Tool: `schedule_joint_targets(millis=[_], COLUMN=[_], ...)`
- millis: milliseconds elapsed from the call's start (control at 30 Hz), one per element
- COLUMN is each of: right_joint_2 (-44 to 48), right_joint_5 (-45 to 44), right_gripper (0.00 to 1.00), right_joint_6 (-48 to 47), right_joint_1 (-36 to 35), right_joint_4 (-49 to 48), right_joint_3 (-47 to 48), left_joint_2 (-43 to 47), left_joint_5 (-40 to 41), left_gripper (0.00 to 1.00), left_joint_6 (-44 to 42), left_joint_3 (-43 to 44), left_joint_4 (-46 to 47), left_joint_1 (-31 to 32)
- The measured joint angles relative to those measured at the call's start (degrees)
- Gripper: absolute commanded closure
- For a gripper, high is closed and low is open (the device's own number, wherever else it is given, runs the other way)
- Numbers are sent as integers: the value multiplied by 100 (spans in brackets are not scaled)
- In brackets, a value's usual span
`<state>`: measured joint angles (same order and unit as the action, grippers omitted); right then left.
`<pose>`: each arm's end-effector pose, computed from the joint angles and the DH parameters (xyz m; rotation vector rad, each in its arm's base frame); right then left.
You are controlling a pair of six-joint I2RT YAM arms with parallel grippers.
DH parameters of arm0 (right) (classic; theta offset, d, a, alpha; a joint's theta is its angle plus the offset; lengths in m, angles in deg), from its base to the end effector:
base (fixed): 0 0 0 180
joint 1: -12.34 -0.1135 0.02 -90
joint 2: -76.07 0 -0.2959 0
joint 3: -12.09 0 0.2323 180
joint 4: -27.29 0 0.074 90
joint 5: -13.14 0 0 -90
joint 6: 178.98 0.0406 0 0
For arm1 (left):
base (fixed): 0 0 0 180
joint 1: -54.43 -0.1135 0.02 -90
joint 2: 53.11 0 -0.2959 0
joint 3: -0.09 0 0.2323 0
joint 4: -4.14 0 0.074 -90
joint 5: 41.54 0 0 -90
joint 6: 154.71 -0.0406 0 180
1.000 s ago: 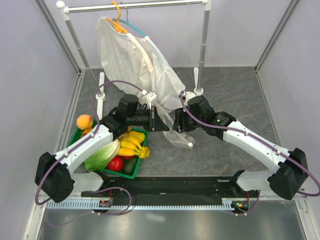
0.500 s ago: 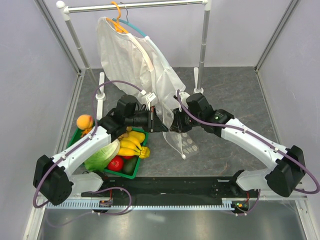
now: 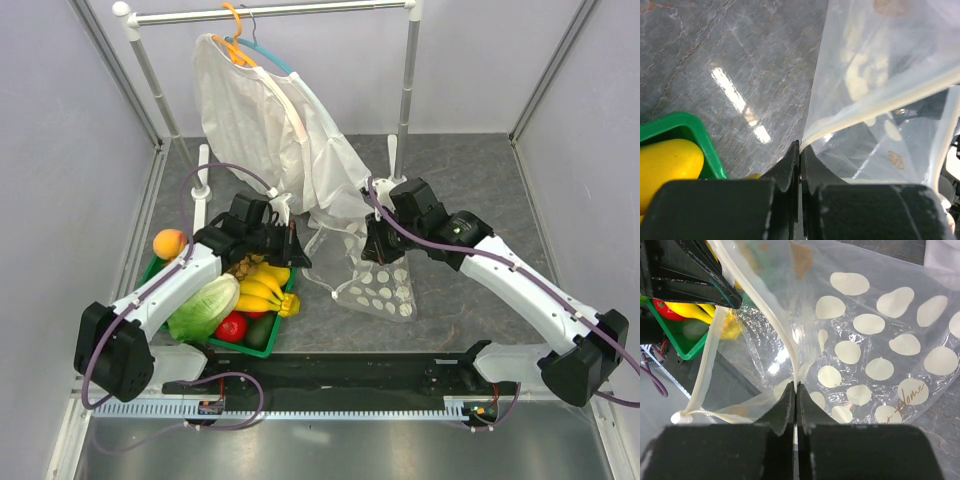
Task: Place the food in the zip-top bag and seal the zipper
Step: Open the zipper of the food storage bag, then pick up the fake fruit from the bin.
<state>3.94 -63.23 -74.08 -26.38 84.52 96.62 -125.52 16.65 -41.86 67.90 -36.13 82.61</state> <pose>0.1786 0.1554 0.3650 -0.6234 2.3669 0.7194 0.2006 -0.1317 0.3004 0.4039 2.4348 -1.0690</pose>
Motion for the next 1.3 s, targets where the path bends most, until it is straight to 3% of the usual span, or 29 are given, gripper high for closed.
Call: schedule_joint_targets(millis=[333, 533, 567, 633, 667, 767, 867, 1100, 1300], right_joint_2=[177, 417, 404, 332, 278, 55, -127, -304, -496], right_joint_5=[-151, -7, 11, 55, 76, 136, 140, 131, 109], right_gripper=[100, 100, 100, 100, 100, 100, 100, 100, 100], right_joint_6=[-249, -245, -214, -151, -116, 17, 144, 413, 529], right_joint_1=[433, 494, 501, 514, 516, 520, 520, 520, 520], right_joint_4=[544, 540, 516, 455, 411, 256, 111, -160, -262], right_joint_3=[0, 0, 0, 0, 0, -2, -28, -160, -160], left_joint_2=[-173, -358, -361, -361, -352, -164, 396, 1252, 304], left_joint_5=[750, 417, 361, 85, -35, -339, -581, -48, 70], left_gripper=[95, 59, 45, 29, 13, 1, 0, 0, 0], left_joint_6=[-673, -922, -940, -1047, -1141, -1519, -1781, -2299, -3132], left_joint_3=[46, 304, 334, 481, 579, 894, 1139, 2120, 3276], left_joint_4=[-396, -605, -614, -752, -835, -1182, -1526, -2498, -3475], left_joint_1=[-44, -35, -46, -52, -55, -181, -859, -3550, -5486])
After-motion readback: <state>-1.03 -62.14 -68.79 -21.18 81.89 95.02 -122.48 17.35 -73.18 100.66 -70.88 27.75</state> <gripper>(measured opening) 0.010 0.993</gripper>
